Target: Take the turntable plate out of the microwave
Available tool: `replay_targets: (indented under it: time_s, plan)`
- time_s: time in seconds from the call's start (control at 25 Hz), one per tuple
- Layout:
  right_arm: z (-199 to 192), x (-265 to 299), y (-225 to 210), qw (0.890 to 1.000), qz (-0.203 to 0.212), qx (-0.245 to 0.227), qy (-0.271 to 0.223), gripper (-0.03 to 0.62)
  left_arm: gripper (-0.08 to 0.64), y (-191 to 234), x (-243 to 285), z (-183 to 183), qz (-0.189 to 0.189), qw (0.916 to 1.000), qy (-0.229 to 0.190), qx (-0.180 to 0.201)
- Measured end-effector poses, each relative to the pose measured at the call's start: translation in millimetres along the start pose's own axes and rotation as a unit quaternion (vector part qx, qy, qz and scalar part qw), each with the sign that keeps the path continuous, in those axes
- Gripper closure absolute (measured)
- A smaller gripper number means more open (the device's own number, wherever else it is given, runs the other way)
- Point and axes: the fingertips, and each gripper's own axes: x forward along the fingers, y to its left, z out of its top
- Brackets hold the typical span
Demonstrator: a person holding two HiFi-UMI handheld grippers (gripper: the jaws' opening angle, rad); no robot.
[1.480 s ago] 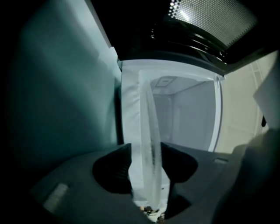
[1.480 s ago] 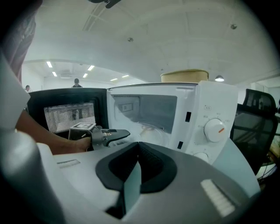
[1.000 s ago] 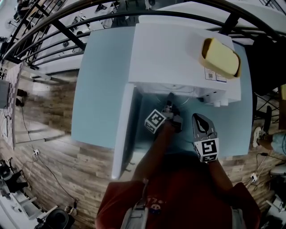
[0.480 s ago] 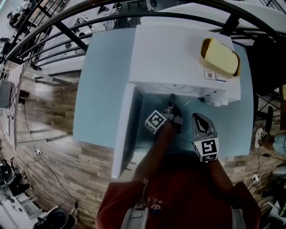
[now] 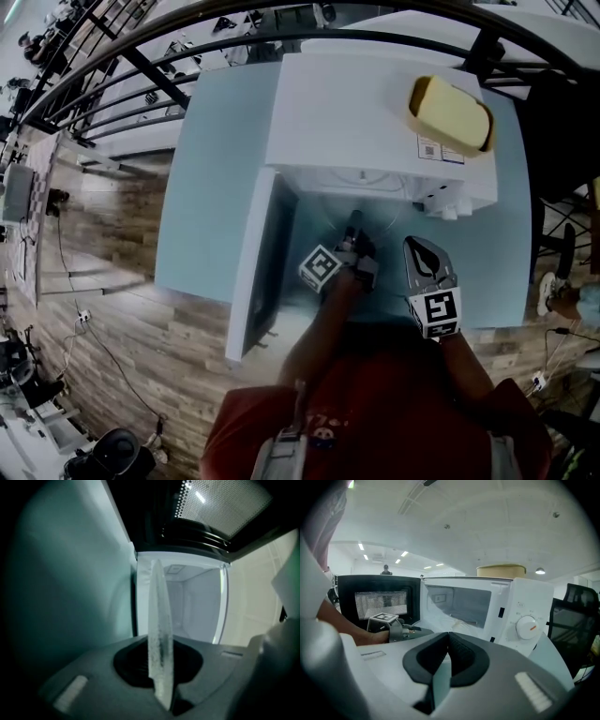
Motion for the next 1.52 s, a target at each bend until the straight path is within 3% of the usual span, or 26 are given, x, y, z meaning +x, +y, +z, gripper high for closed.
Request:
replay_targets:
  time_s: [0.32, 0.72, 0.96, 1.52]
  plan:
    - [-5.9, -32.7, -5.8, 1.000, 0.011, -0.004, -0.003, 0.592, 0.538, -6.1, -35.2, -17.6, 0.015, 0.9997, -0.021, 0.001]
    - [-7.9, -75.6, -15.5, 0.999, 0.029, 0.004, -0.028, 0.592, 0.538, -45.8, -78.2, -50.8, -0.018, 0.9987, -0.040, 0.025]
    - [-11.2, -97.2, -27.5, 0.998, 0.033, 0.013, -0.044, 0.592, 0.538, -58.9, -103.9, -80.6, -0.009, 0.9983, -0.044, 0.035]
    - [-23.0, -160.3, -65.7, 0.995, 0.007, 0.055, -0.086, 0.592, 0.538, -109.1, -156.4, -146.8, -0.009, 0.9969, -0.066, 0.041]
